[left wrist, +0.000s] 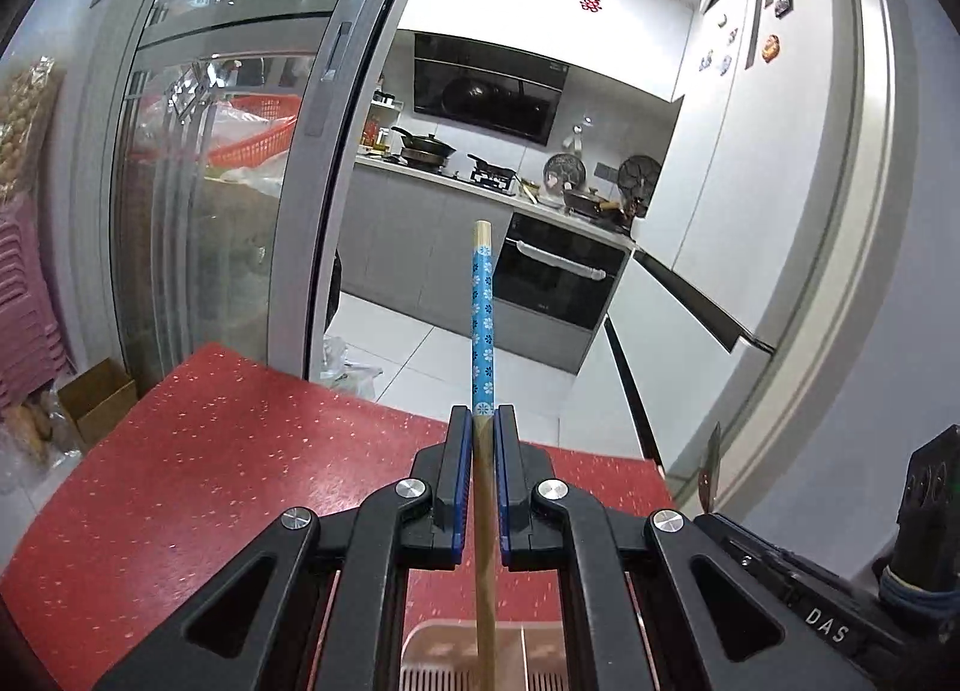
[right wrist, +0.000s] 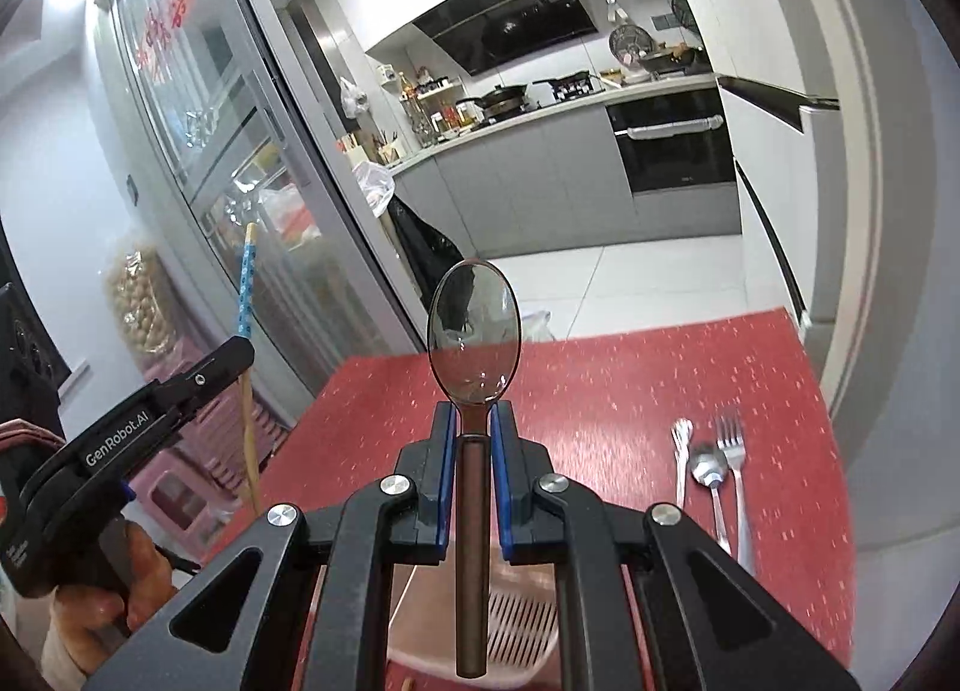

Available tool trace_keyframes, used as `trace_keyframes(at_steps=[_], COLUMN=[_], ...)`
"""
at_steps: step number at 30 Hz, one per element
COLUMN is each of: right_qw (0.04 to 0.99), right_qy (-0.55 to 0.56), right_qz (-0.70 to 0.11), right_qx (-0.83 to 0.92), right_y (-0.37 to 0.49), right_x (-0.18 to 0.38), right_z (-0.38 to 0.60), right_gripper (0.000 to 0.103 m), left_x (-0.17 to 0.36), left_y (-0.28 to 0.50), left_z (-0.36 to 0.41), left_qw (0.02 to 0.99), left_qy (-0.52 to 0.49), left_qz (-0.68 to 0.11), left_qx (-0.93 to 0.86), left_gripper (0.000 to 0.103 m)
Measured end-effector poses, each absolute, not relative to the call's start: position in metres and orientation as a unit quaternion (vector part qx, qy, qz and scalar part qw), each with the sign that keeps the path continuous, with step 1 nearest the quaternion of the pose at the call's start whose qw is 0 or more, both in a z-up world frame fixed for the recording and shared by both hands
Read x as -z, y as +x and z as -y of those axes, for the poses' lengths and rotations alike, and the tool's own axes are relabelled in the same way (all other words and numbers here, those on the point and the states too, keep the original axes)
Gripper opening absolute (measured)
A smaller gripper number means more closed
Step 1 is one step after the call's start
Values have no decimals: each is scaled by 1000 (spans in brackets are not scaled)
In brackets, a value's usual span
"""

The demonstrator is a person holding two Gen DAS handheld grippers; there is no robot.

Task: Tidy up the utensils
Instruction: 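Carry the spoon and chopstick to the beige holder and drop them in, then move both open tools back over the remaining utensils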

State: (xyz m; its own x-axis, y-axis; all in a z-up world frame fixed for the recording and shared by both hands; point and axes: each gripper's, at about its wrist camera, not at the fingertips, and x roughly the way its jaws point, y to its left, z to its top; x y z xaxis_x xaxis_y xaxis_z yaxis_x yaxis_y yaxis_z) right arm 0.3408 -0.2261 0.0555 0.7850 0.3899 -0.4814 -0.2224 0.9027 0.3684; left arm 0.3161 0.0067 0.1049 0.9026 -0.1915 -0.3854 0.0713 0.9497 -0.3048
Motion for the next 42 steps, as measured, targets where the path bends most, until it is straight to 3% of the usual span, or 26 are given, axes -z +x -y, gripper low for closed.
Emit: trace_keyframes(at_steps=[8, 19, 33, 35, 37, 39, 42], right_qw=[940, 942, 935, 933, 932, 934, 935], right_qy=[103, 51, 36, 41, 47, 42, 44], right_qz=[-274, -269, -299, -304, -304, -299, -296], right_qx=[-177, -194, -188, -188, -194, -190, -190], right_y=[361, 334, 307, 306, 303, 298, 289], right_x=[-22, 10, 17, 18, 15, 12, 6], right_z=[207, 203, 210, 211, 211, 210, 209], right_gripper=[13, 13, 14, 22, 40, 49, 51], left_x=[-72, -47, -22, -21, -21, -20, -20], left_y=[334, 299, 279, 276, 272, 266, 255], left_z=[-1, 13, 13, 12, 11, 10, 10], left_qw=[968, 974, 961, 960, 959, 958, 957], left_qy=[-131, -69, -33, -35, -32, -27, -21], left_qz=[-207, -210, -271, -275, -279, -283, -290], left_qx=[61, 52, 35, 32, 29, 27, 25], left_gripper=[31, 31, 31, 31, 31, 31, 31])
